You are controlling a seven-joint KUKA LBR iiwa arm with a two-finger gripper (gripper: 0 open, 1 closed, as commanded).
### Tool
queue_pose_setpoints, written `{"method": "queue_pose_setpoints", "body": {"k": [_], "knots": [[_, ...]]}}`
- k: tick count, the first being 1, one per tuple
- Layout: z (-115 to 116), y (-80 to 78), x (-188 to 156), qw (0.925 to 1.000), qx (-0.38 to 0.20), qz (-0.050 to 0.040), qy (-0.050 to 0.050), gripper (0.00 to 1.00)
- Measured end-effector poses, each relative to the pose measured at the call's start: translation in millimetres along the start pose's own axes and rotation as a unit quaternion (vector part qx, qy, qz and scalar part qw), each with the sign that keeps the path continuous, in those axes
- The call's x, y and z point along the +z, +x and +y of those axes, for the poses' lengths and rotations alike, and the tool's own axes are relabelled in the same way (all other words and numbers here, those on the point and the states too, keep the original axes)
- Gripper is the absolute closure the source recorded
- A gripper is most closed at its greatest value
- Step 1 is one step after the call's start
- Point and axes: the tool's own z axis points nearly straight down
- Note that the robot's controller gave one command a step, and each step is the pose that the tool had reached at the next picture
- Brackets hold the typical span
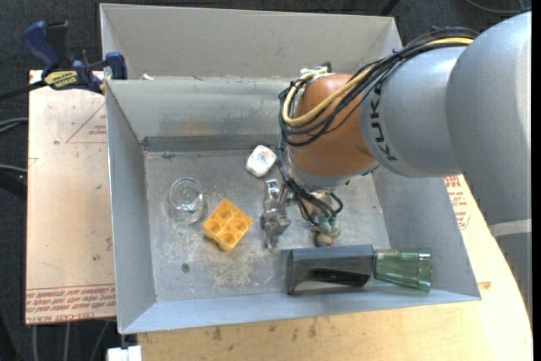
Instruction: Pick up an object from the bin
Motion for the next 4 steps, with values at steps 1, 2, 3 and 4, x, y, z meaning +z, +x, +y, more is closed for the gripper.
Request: {"method": "queue_pose_setpoints", "body": {"k": [1,2,3,4], "knots": [[0,0.0,0,1.0000,0.000,0.0000,0.000,1.00],[0,0.1,0,1.0000,0.000,0.0001,0.000,1.00],[62,-28.6,3,0.9992,-0.040,0.0033,0.000,0.00],[62,-28.6,3,0.9992,-0.039,0.0032,-0.001,0.00]]}}
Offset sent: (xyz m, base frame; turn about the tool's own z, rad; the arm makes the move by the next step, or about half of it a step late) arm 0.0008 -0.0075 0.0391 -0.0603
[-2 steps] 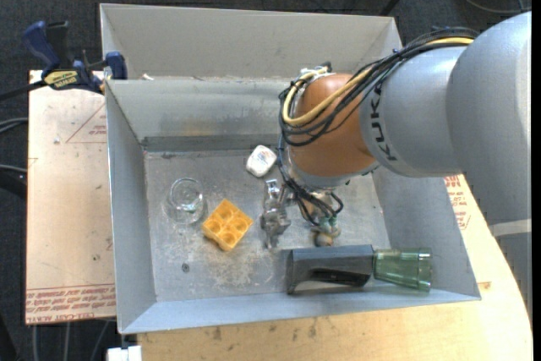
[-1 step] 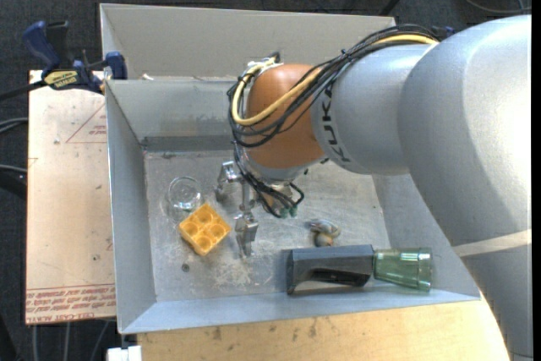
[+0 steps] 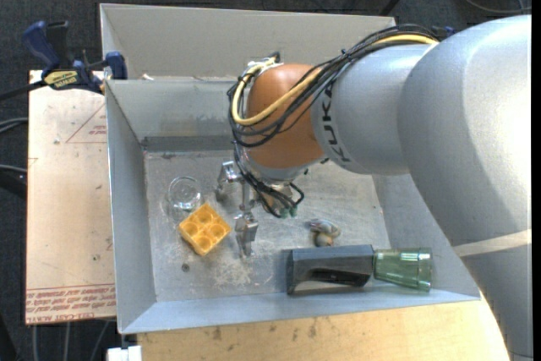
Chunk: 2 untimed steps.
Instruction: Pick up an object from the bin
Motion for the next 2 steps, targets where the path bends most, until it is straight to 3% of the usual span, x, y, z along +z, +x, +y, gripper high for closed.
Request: {"method": "queue_pose_setpoints", "body": {"k": [1,2], "knots": [[27,-8.7,0,0.9996,-0.029,-0.0018,0.003,0.00],[65,21.5,-2,0.9937,-0.112,-0.0046,0.001,1.00]]}}
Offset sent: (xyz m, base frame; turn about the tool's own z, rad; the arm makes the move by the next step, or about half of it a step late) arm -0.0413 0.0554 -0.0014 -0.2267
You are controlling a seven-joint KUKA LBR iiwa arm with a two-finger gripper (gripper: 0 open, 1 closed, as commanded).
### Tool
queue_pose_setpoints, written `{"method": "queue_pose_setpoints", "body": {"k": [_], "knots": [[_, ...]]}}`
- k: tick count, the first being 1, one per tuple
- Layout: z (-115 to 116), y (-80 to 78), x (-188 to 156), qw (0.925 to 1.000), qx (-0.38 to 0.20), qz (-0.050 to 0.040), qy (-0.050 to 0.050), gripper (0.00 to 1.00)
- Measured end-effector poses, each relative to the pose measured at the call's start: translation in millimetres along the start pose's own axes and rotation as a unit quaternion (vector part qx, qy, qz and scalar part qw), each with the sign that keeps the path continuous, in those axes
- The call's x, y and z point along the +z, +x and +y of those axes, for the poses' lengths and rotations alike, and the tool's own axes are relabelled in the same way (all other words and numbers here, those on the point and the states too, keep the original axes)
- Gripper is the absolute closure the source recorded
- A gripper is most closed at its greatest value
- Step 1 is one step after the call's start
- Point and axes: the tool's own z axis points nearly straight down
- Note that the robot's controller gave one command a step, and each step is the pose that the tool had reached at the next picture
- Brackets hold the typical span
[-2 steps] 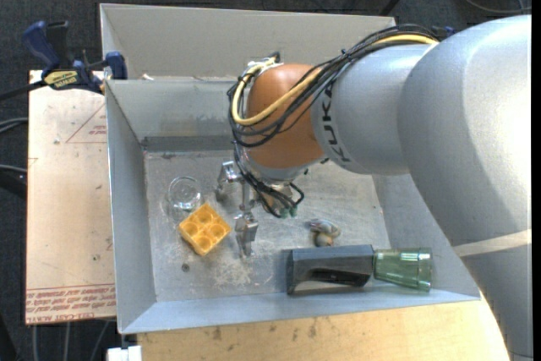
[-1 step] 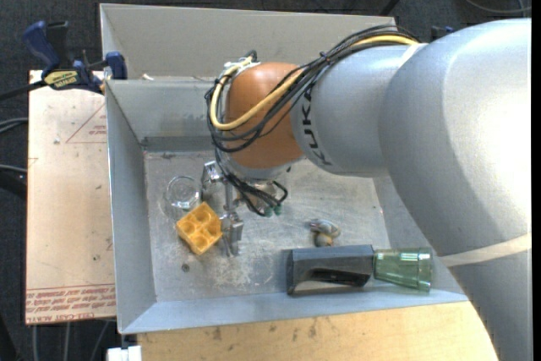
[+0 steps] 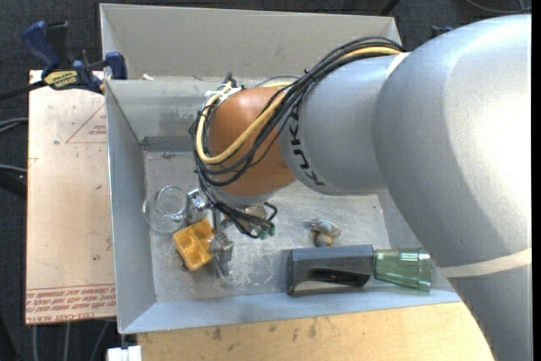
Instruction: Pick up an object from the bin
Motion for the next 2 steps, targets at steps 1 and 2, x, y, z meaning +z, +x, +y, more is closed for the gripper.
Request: {"method": "queue_pose_setpoints", "body": {"k": [1,2], "knots": [[0,0.0,0,1.0000,0.000,0.0000,0.000,1.00],[20,-5.4,-145,0.9991,-0.043,0.0037,-0.001,1.00]]}}
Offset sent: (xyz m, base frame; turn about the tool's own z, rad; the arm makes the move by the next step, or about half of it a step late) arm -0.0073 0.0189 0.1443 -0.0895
